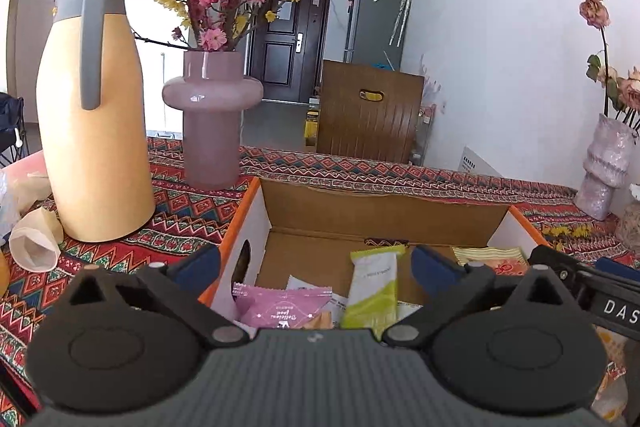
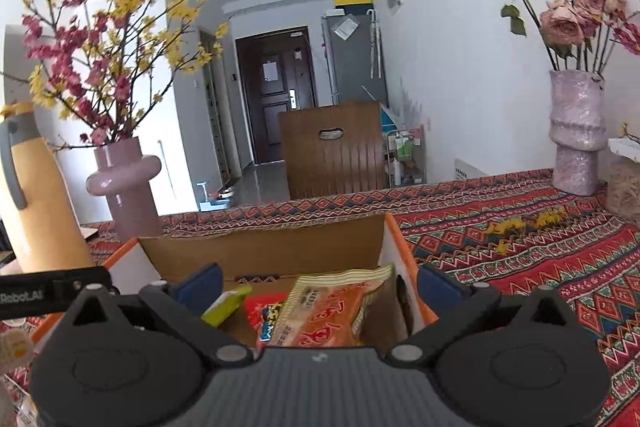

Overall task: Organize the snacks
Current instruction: 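Lower both packets into the box and open both grippers, then withdraw both grippers from the box back over the snack pile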

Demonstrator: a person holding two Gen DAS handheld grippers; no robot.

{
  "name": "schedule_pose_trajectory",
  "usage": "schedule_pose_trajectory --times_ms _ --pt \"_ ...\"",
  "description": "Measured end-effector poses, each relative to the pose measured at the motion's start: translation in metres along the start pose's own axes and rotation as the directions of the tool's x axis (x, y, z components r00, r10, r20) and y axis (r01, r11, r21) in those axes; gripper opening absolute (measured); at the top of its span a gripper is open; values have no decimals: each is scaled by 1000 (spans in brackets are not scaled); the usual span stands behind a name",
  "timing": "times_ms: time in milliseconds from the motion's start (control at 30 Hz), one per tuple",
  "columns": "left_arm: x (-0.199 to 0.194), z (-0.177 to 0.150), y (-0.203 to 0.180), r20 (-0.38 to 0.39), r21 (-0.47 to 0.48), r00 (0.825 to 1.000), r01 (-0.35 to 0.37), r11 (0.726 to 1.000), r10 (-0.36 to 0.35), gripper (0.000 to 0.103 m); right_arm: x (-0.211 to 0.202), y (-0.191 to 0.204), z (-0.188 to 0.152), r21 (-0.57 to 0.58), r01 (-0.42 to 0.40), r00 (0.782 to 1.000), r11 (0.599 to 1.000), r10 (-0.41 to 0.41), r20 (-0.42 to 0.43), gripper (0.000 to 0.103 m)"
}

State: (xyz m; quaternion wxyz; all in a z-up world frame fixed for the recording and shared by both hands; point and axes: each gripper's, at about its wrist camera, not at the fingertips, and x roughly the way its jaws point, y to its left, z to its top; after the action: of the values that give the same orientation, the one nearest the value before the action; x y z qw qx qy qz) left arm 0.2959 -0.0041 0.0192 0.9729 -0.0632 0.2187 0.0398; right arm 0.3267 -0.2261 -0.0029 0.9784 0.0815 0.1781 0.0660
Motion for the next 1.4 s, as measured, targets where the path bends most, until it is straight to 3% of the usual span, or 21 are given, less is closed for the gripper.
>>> schedule_pose_trajectory --times_ms 333,767,1400 --pt "-13 5 -3 21 -3 1000 -22 1000 22 103 -8 -1 2 4 -3 1000 1000 3 16 103" --pt "-88 16 6 98 11 995 -22 1000 21 103 -71 -2 27 -29 -2 994 1000 5 111 103" --pt "-128 -54 48 -34 53 998 -55 997 57 103 -146 -18 -42 -111 2 1000 994 -4 -22 103"
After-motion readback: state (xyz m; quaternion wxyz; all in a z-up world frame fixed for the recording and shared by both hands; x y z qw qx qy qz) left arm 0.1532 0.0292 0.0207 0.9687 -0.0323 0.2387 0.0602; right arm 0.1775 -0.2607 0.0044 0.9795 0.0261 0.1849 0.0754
